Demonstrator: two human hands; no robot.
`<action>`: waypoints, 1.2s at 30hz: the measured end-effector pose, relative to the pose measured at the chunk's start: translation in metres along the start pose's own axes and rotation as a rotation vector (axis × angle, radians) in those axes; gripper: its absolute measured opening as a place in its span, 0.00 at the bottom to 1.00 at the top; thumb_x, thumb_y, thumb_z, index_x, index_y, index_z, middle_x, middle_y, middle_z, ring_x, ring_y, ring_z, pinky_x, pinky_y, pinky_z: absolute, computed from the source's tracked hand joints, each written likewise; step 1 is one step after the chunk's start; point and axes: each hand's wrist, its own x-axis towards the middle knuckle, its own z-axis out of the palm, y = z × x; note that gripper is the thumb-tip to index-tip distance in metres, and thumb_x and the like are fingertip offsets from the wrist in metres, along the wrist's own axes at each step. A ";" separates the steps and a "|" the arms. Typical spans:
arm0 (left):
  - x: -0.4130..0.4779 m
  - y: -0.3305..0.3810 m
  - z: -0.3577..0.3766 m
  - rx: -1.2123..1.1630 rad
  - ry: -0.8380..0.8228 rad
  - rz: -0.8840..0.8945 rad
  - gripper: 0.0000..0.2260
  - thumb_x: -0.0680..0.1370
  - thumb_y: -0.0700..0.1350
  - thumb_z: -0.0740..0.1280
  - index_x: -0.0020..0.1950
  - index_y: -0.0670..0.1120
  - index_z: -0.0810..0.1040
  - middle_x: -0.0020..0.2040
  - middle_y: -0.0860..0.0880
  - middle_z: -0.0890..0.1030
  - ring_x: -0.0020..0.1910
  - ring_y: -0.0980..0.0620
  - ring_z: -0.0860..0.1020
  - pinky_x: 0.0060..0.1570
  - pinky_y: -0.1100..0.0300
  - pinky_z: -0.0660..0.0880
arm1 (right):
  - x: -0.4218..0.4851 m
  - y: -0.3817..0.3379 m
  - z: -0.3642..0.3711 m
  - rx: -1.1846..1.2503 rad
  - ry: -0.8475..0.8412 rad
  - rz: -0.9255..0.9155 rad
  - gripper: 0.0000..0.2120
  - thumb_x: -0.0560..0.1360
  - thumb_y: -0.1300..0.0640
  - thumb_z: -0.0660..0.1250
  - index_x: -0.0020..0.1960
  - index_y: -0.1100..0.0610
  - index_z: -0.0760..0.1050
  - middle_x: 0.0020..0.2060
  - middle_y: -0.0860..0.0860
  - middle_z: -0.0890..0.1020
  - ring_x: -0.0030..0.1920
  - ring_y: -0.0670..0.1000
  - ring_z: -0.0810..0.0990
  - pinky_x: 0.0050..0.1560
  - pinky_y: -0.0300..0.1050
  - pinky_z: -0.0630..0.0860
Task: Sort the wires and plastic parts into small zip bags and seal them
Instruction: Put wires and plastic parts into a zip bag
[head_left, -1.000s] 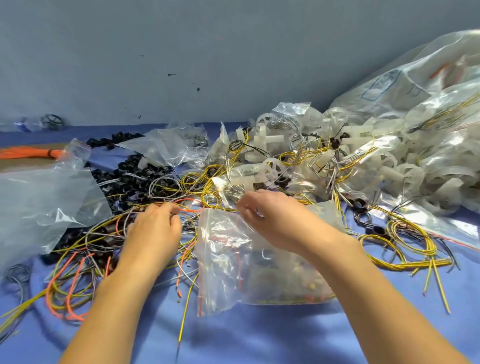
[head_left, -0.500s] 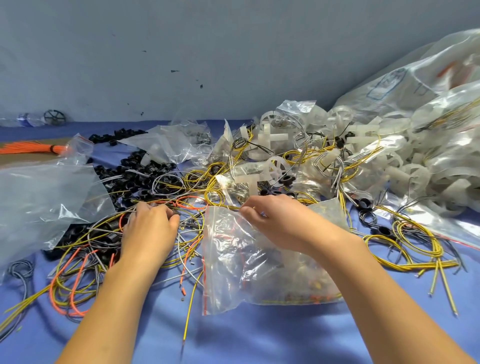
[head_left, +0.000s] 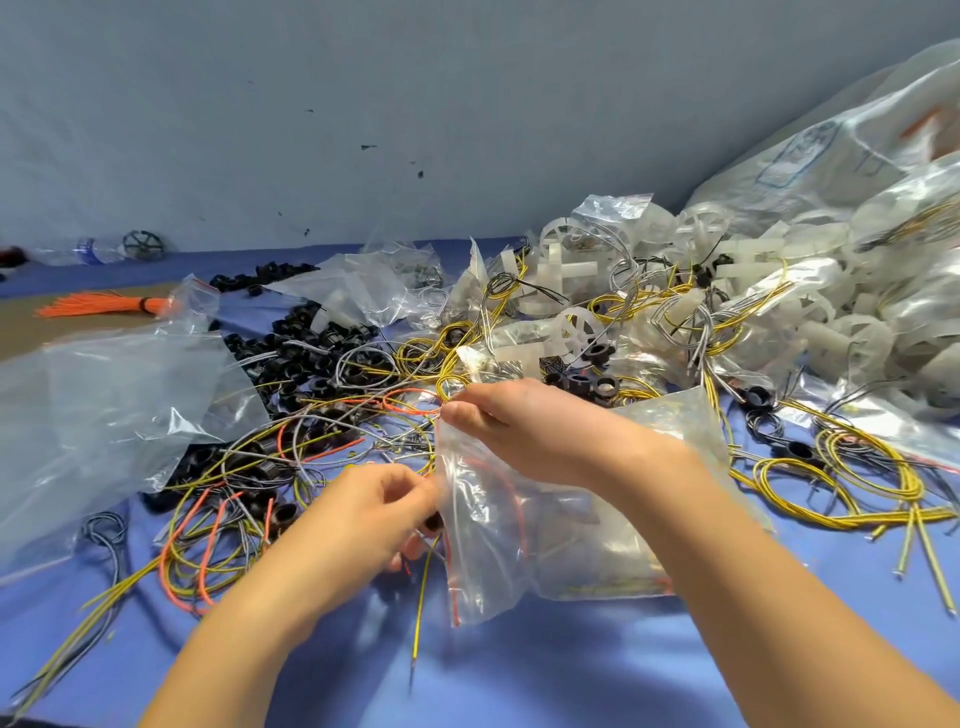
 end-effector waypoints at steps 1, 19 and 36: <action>-0.001 0.001 0.001 -0.024 -0.052 0.029 0.15 0.78 0.54 0.67 0.38 0.45 0.80 0.30 0.49 0.80 0.27 0.57 0.73 0.29 0.64 0.70 | 0.003 -0.002 0.003 0.011 -0.007 -0.003 0.21 0.83 0.43 0.52 0.54 0.59 0.74 0.46 0.57 0.80 0.49 0.59 0.77 0.51 0.52 0.74; -0.001 0.054 0.023 -0.062 0.202 0.505 0.07 0.77 0.55 0.66 0.48 0.55 0.81 0.53 0.61 0.80 0.55 0.62 0.79 0.53 0.60 0.75 | -0.044 0.022 -0.077 0.720 0.952 -0.081 0.15 0.78 0.66 0.65 0.57 0.49 0.79 0.35 0.44 0.78 0.37 0.44 0.76 0.41 0.33 0.71; -0.021 0.146 0.017 -0.529 0.339 0.966 0.13 0.74 0.46 0.72 0.57 0.57 0.76 0.39 0.55 0.82 0.40 0.56 0.81 0.45 0.64 0.78 | -0.126 0.025 -0.121 1.086 1.202 -0.173 0.15 0.77 0.66 0.67 0.57 0.49 0.76 0.37 0.45 0.81 0.35 0.47 0.79 0.42 0.39 0.75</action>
